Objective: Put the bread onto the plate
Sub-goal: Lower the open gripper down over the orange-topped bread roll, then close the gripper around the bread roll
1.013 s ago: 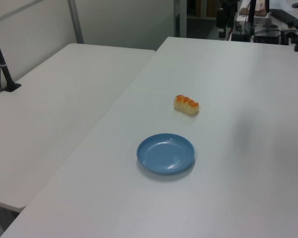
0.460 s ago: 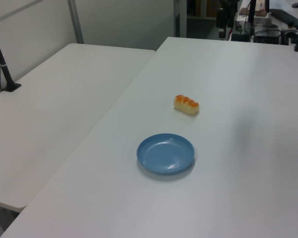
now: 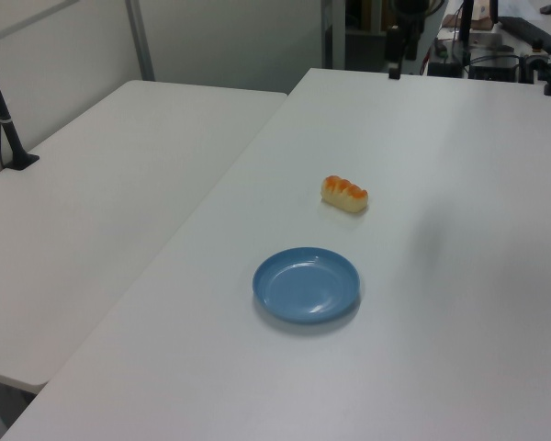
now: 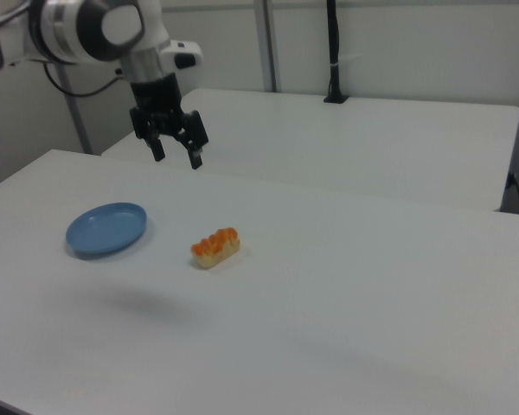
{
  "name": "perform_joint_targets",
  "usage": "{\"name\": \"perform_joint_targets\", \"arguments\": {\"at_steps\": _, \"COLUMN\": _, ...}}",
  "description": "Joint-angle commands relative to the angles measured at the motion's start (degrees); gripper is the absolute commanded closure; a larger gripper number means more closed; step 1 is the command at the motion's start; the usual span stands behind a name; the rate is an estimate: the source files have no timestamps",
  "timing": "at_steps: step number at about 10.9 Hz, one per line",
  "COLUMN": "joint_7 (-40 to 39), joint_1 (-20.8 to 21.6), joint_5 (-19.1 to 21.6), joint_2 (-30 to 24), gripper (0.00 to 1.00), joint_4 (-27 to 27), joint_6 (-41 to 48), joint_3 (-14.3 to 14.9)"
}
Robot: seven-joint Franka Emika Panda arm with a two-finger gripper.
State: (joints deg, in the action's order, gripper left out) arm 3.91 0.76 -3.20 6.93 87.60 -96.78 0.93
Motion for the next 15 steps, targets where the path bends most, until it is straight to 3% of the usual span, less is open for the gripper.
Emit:
{"name": "perform_joint_targets", "arguments": {"at_steps": 1, "joint_7": 5.9, "joint_1": -0.06, "joint_5": 1.88, "joint_2": 5.36, "gripper": 0.0, "joint_4": 0.55, "joint_6": -7.09, "joint_3": 0.3}}
{"name": "perform_joint_targets", "arguments": {"at_steps": 5, "joint_7": 17.94, "joint_1": 0.38, "joint_5": 1.62, "joint_2": 13.89, "gripper": 0.0, "joint_4": 0.64, "joint_6": -15.44, "joint_3": 0.04}}
{"name": "perform_joint_targets", "arguments": {"at_steps": 11, "joint_7": 24.12, "joint_1": 2.23, "joint_5": 0.74, "joint_2": 23.03, "gripper": 0.0, "joint_4": 0.99, "joint_6": -22.92, "joint_3": -0.49}}
{"name": "perform_joint_targets", "arguments": {"at_steps": 15, "joint_7": 24.74, "joint_1": 3.02, "joint_5": -1.89, "joint_2": 24.98, "gripper": 0.02, "joint_4": 1.08, "joint_6": -23.9, "joint_3": -0.49}}
